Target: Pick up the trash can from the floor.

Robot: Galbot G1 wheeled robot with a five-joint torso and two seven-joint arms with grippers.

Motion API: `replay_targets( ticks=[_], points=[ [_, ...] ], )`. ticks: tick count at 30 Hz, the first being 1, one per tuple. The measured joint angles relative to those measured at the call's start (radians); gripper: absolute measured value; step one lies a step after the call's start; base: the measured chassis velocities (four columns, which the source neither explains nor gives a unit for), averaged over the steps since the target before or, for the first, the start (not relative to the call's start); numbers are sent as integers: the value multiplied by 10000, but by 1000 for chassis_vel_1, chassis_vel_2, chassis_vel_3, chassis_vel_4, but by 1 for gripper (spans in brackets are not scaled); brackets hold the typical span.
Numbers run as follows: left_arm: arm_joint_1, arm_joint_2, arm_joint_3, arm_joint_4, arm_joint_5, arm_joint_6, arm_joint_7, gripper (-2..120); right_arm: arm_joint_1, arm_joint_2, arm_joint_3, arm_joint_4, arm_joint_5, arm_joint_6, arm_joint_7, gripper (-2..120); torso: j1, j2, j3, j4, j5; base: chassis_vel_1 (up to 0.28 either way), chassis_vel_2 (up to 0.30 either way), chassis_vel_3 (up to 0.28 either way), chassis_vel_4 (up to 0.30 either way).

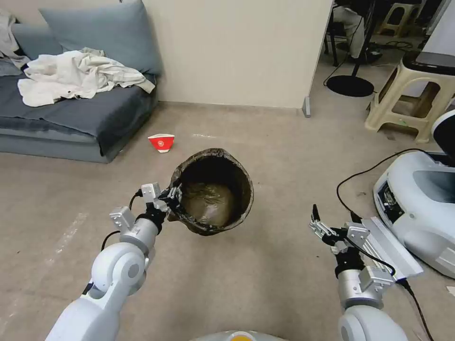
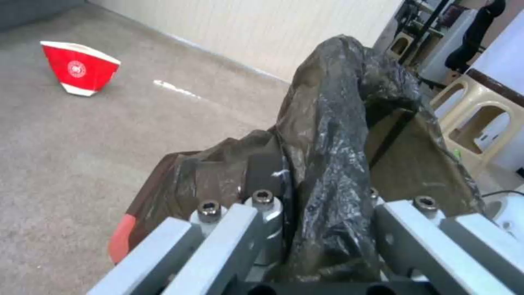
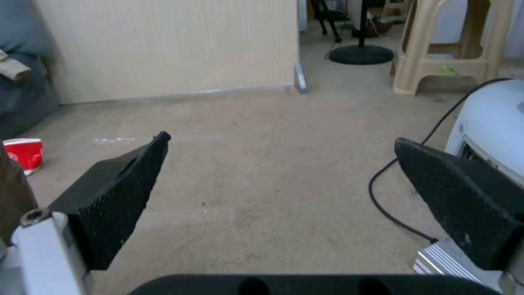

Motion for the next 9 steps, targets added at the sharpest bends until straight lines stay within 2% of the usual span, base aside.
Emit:
replay_targets(
  ticks=[9],
  points=[
    [-9,-45,11,48,-9,-8,11,7,-3,10,5,2,2,0,4,100,0,0,0,0,0,0,0,0,0]
  ],
)
